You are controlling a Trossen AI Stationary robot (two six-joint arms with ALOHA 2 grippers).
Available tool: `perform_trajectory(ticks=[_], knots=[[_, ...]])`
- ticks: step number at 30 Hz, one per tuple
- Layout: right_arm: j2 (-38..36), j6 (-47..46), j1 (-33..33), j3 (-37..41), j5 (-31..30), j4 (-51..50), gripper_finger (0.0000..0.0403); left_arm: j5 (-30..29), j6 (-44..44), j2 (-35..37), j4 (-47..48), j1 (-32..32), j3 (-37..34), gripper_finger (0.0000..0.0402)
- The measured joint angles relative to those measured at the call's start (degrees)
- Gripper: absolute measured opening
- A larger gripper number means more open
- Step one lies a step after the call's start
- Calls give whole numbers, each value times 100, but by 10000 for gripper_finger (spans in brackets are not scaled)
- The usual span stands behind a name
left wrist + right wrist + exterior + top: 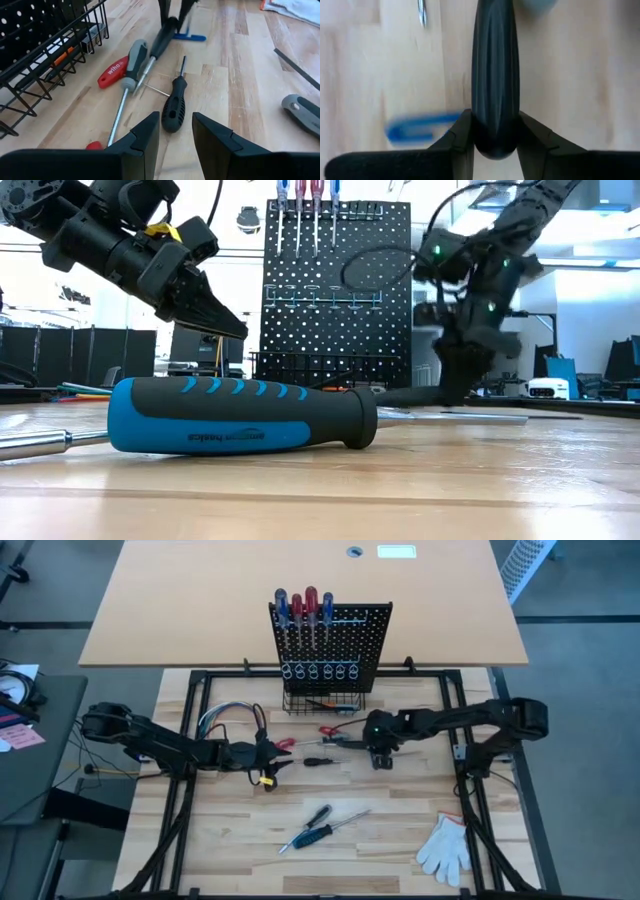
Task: Hang tools onto peg board
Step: Hang the top black screwdriver on the pegboard
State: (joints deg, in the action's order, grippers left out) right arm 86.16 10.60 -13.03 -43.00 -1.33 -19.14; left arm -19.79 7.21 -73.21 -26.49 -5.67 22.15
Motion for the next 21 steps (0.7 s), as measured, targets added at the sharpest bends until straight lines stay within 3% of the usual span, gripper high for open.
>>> perform_trajectory(ticks=[6,11,16,21], knots=[[-443,-287,280,-514,-323,-984,102,-2,-677,0,-97,-36,11,111],[-506,-815,598,-1178,-346,-1504,102,-2,-984,0,-51,-52,421,111],[-175,-925,930,-1656,-330,-1527,102,27,-2385,-107,234,-72,1012,117],[189,-875,1104,-1939,-281,-1543,102,145,-3320,-541,435,-23,1476,154]])
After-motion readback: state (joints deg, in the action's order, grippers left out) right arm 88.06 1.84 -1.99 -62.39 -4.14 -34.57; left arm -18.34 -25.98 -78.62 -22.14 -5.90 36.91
